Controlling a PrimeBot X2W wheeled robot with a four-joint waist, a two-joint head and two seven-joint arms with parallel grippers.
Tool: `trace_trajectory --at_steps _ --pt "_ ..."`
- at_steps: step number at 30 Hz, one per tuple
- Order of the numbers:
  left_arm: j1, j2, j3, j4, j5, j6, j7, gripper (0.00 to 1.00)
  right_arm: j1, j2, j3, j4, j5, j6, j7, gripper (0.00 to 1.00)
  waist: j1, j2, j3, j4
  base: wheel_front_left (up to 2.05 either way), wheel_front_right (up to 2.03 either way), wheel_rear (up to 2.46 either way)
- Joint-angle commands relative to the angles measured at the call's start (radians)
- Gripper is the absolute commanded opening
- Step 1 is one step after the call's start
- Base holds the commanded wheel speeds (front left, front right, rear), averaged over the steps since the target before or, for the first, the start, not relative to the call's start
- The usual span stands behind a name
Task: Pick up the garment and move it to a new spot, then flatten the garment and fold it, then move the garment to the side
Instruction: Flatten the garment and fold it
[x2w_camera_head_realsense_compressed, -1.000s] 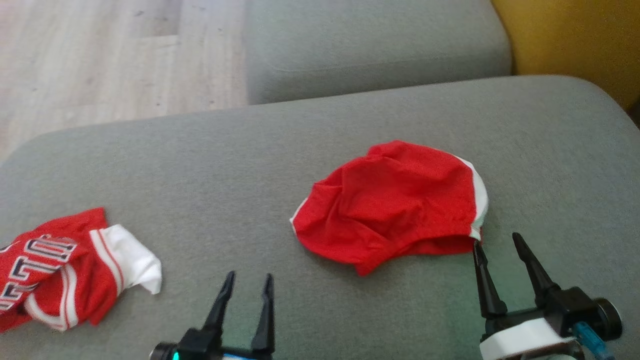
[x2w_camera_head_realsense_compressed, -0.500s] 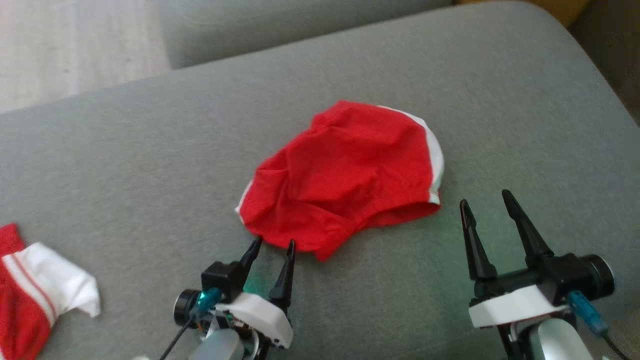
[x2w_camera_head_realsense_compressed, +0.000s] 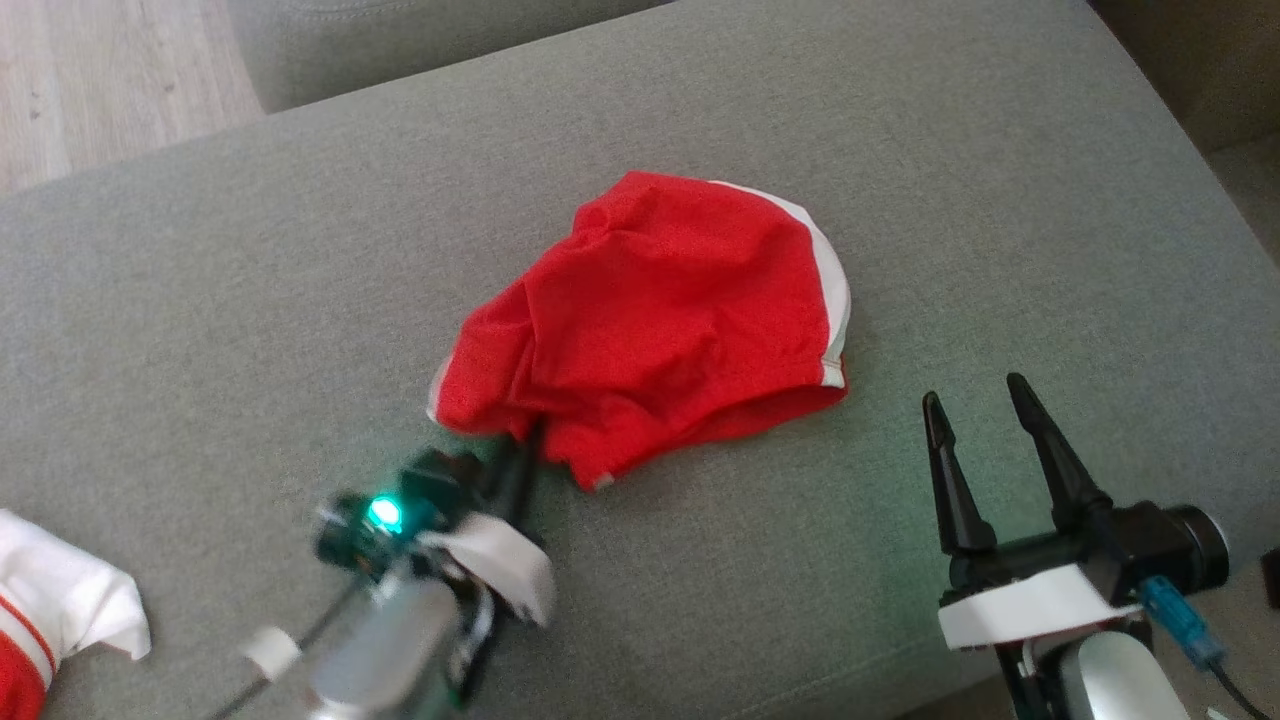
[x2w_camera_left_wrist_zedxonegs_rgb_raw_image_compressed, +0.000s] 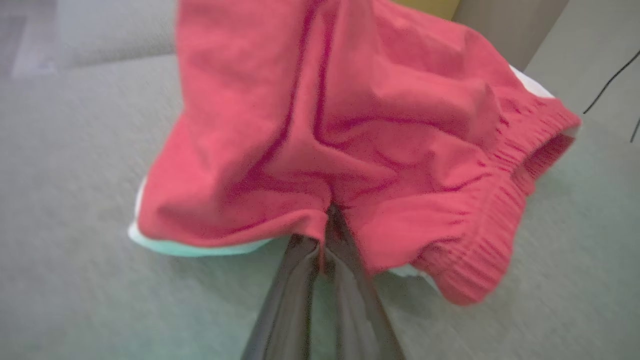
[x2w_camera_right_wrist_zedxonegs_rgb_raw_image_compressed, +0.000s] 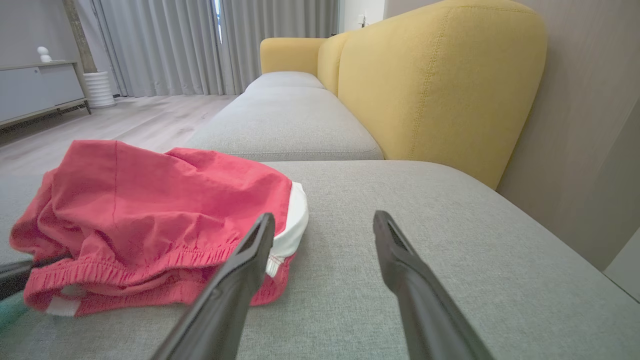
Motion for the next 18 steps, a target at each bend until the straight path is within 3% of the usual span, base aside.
trace_trajectory --at_steps 1,7,11,12,13,18 --pt "-0.071 0.050 0.057 -0.056 0.026 0.019 -0.012 0.00 -0.045 -0.005 0.020 -0.035 0.006 0.008 -0.009 1.00 -0.0001 0.0000 0.004 0.003 0.00 0.00 0.00" --pt "-0.167 0.200 0.136 -0.147 0.139 0.087 -0.012 0.00 -0.055 -0.005 0.027 -0.039 0.014 0.008 -0.009 1.00 -0.0001 0.0000 0.029 0.014 0.00 0.00 0.00" --pt "-0.204 0.231 0.173 -0.162 0.152 0.092 -0.013 0.04 -0.062 -0.005 0.027 -0.038 0.011 0.008 -0.009 1.00 -0.0001 0.0000 0.042 0.021 0.00 0.00 0.00" --pt "-0.210 0.234 0.179 -0.154 0.151 0.087 -0.013 0.95 -0.064 -0.005 0.027 -0.037 0.010 0.008 -0.009 1.00 -0.0001 0.0000 0.044 0.023 0.00 0.00 0.00" --pt "-0.215 0.234 0.186 -0.146 0.150 0.085 -0.013 1.00 -0.065 -0.005 0.026 -0.037 0.009 0.008 -0.009 1.00 -0.0001 0.0000 0.046 0.026 0.00 0.00 0.00" --pt "-0.175 0.193 0.251 -0.213 0.141 0.131 -0.013 1.00 -0.062 -0.005 0.014 -0.035 0.005 0.008 -0.009 1.00 -0.0001 0.0000 0.041 0.051 0.00 0.00 0.00"
